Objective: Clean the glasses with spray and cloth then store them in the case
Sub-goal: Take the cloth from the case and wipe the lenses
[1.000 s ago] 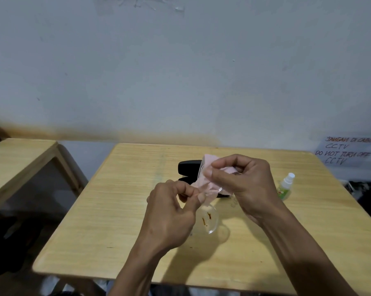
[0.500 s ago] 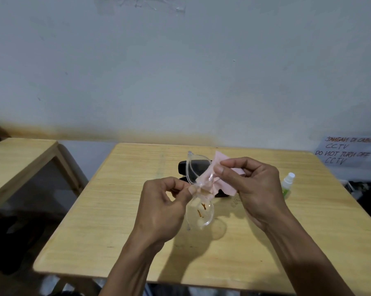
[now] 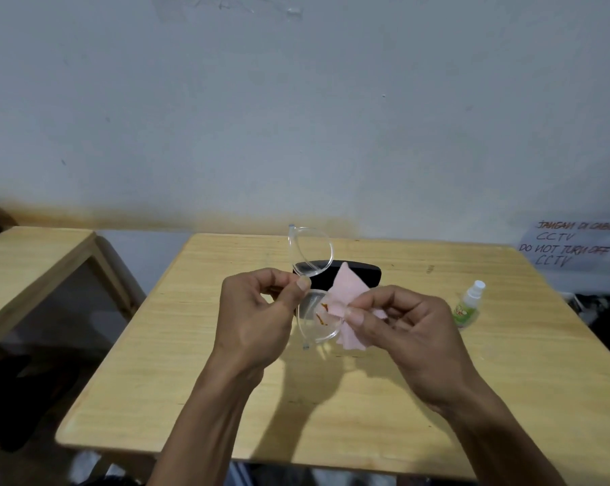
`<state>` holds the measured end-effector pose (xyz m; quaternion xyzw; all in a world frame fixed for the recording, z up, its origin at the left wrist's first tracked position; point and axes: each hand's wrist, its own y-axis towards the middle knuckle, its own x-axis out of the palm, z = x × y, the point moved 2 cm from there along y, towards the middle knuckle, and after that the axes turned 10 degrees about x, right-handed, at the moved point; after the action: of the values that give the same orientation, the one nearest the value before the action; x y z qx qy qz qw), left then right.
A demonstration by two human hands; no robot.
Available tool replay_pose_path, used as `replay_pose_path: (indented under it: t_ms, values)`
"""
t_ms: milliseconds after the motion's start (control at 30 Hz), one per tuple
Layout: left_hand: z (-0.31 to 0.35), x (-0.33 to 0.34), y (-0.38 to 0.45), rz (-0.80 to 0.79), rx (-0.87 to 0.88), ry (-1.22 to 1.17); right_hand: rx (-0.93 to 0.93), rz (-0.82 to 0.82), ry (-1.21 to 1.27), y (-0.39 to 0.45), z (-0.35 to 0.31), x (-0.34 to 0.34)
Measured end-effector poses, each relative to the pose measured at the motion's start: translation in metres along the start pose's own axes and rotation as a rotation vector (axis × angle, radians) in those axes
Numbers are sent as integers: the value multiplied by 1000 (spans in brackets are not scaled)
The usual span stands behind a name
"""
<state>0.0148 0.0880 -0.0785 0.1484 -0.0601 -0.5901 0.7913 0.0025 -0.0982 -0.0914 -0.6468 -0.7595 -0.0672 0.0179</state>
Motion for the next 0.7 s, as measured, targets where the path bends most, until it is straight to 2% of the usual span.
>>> replay_pose_path:
  t_ms: [133,233,333,500,700]
  values:
    - [3,10,0,-37,20,7,-95,104,-117,-2,7,10]
    - [5,15,0,-63,25,-2,-95,192,-78,-2,11,12]
    - [7,19,1,-66,16,-19,-59,216,1,-1,14,10]
    - [6,22,4,-54,8,-57,-58,240,-22,0,16,9]
    - [3,26,5,-54,-24,-104,-136,202,-43,3,23,12]
